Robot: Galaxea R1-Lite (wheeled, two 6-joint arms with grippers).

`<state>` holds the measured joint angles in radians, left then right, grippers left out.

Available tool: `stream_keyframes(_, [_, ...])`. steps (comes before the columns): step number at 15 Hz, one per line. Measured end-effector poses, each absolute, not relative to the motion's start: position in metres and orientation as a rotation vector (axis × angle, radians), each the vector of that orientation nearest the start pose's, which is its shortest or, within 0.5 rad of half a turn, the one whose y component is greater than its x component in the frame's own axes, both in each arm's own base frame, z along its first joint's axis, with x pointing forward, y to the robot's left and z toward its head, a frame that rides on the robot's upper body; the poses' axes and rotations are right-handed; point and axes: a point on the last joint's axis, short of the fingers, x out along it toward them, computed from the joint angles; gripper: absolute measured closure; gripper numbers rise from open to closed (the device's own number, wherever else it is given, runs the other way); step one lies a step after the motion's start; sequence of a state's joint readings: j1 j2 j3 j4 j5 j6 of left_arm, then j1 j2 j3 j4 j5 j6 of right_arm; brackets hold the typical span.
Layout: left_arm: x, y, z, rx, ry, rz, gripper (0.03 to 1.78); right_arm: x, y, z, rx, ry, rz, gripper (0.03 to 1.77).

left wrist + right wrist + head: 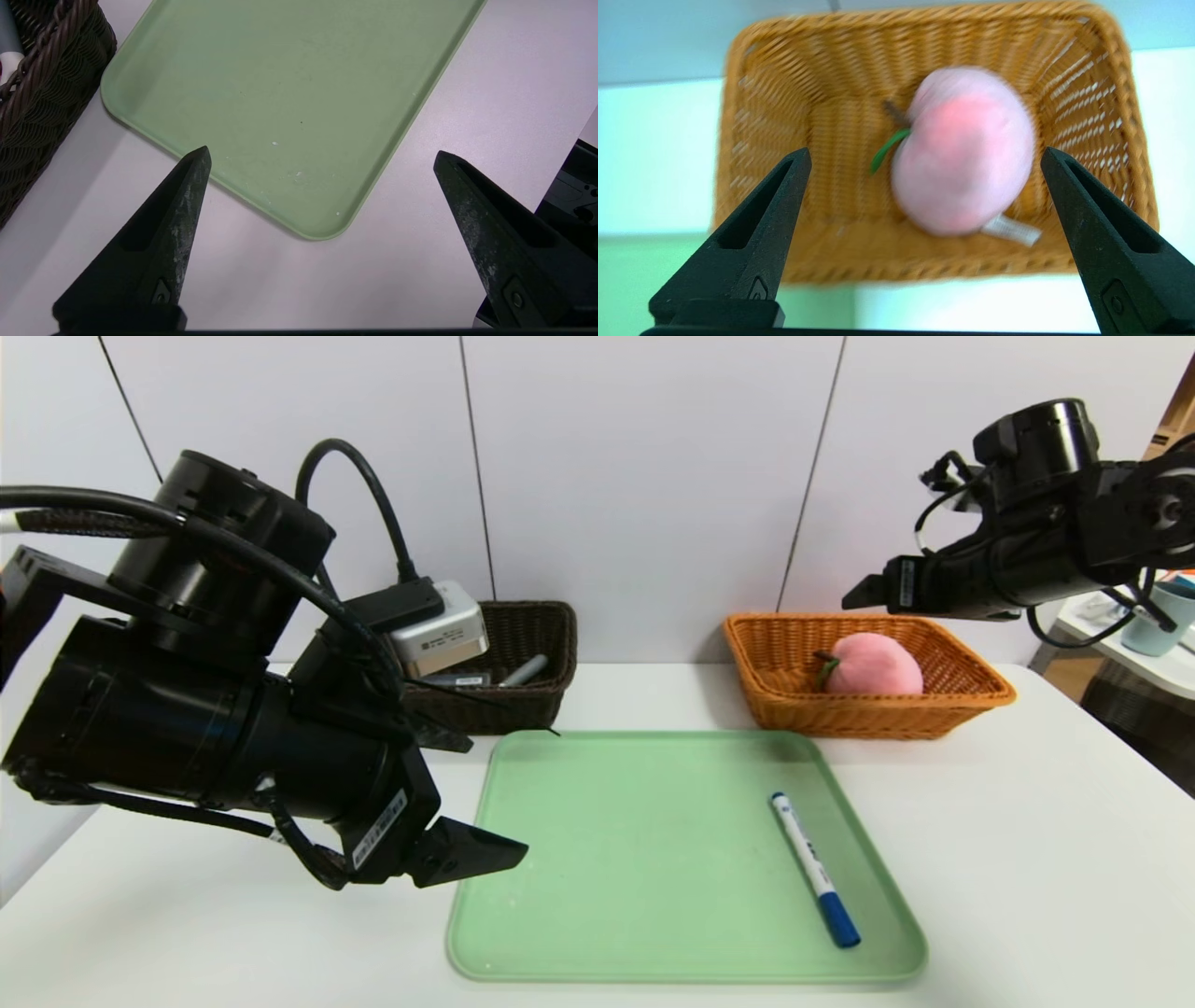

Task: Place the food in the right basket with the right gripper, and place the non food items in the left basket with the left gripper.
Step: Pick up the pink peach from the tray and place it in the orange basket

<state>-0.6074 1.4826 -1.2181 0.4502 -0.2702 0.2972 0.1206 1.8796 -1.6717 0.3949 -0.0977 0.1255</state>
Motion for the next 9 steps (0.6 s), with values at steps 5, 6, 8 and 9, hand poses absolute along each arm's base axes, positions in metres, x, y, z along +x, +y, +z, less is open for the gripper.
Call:
stream_keyframes(5, [0.194,-0.144,0.267,0.359,0.535,-0.939,0.12,0.299,0.048,0.294,0.048,0.664,0.052,0.11])
stream_keyframes(6, [0.195,-0.146,0.267,0.346,0.526,-0.938,0.12,0.288,0.048,0.296,0.045,0.667,0.059,0.10])
stream_keyframes(8, [0.198,-0.149,0.266,0.326,0.526,-0.934,0.12,0.268,0.047,0.298,0.042,0.670,0.066,0.10])
stream_keyframes(9, [0.200,-0.150,0.265,0.308,0.532,-0.929,0.12,0.259,0.046,0.298,0.040,0.672,0.071,0.10])
